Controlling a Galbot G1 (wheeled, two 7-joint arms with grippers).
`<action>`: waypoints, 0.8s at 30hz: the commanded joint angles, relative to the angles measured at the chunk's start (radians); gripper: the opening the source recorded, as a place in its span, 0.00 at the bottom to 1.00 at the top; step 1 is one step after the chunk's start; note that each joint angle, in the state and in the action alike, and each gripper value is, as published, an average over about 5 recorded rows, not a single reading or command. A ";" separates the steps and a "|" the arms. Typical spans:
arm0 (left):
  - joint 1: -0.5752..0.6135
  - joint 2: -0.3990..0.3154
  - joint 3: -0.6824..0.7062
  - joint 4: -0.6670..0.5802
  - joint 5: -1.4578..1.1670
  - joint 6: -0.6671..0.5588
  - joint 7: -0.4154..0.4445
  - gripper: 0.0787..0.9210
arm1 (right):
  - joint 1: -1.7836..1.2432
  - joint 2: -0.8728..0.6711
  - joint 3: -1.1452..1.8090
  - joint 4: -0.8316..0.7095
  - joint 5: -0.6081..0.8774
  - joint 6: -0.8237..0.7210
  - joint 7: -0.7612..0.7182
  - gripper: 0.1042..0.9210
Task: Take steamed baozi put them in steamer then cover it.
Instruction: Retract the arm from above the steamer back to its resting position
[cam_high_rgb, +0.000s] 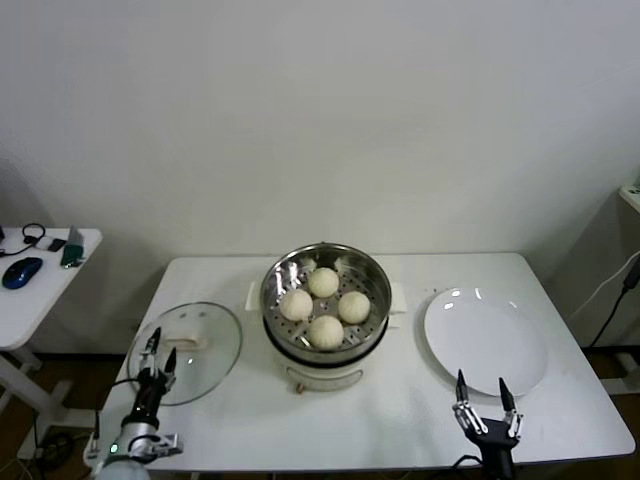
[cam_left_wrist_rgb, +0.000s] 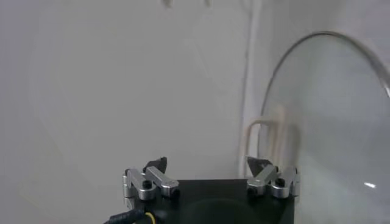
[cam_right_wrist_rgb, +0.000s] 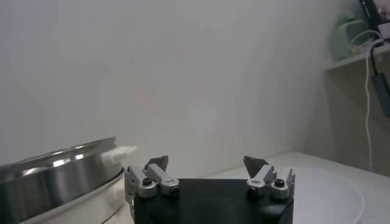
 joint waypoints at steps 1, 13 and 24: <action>-0.075 0.017 0.011 0.104 0.057 0.008 -0.008 0.88 | -0.011 0.005 -0.005 -0.002 -0.012 0.009 0.003 0.88; -0.142 0.027 0.043 0.121 0.041 0.046 0.013 0.88 | -0.033 0.003 -0.005 0.010 -0.024 0.012 -0.003 0.88; -0.155 0.021 0.055 0.143 0.042 0.061 0.043 0.88 | -0.046 0.001 -0.003 0.006 -0.031 0.019 -0.014 0.88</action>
